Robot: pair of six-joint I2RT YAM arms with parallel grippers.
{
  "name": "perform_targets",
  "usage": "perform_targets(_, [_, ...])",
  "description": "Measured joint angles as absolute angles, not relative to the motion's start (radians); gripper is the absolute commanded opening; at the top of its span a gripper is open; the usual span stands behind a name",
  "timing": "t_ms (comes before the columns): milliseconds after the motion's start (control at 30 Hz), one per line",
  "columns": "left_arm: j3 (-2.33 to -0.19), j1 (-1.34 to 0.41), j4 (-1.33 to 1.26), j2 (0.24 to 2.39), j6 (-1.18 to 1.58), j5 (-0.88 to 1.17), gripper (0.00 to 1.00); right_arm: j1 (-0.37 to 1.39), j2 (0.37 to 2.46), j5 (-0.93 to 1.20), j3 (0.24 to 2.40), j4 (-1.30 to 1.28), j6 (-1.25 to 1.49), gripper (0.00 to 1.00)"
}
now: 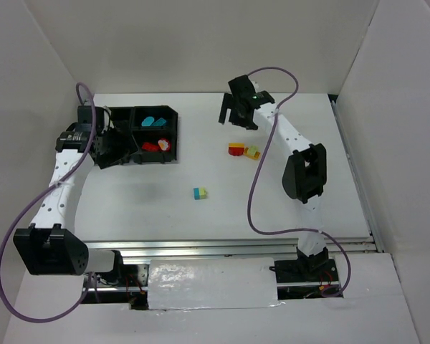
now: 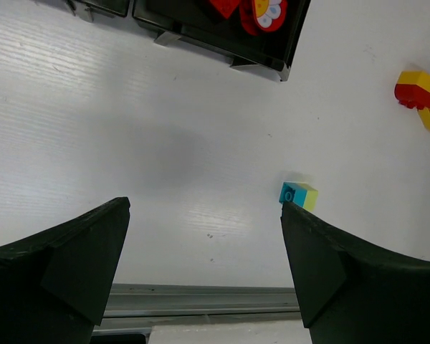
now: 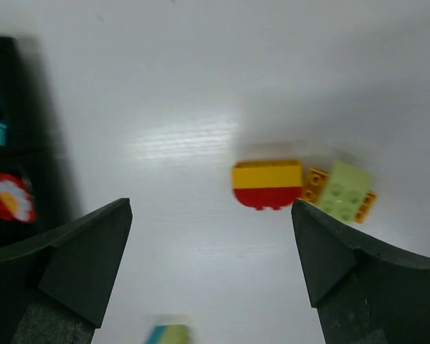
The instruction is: Sort the legos into containers by color
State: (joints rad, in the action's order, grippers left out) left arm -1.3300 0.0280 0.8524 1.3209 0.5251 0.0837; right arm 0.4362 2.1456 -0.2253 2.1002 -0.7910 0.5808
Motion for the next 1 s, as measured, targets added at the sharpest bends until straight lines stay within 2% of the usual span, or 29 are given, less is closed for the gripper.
perform_targets(300, [-1.409, -0.024, 0.854, 1.442, 0.519, 0.118, 1.00, 0.408, 2.289, -0.179, 2.132, -0.951, 0.337, 1.00])
perform_targets(733, [-1.529, -0.069, 0.869, 1.588, 0.496, 0.134, 0.99, 0.409, 2.408, -0.146, 2.207, -0.953, 0.290, 0.98])
perform_targets(933, [-1.565, -0.076, 0.882, 1.643, 0.496, 0.136, 1.00, 0.415, 2.454, -0.134, 2.217, -0.950, 0.292, 0.86])
perform_targets(1000, [-1.578, -0.078, 0.884, 1.658, 0.496, 0.136, 0.99, 0.417, 2.461, -0.127, 2.217, -0.950, 0.291, 0.73])
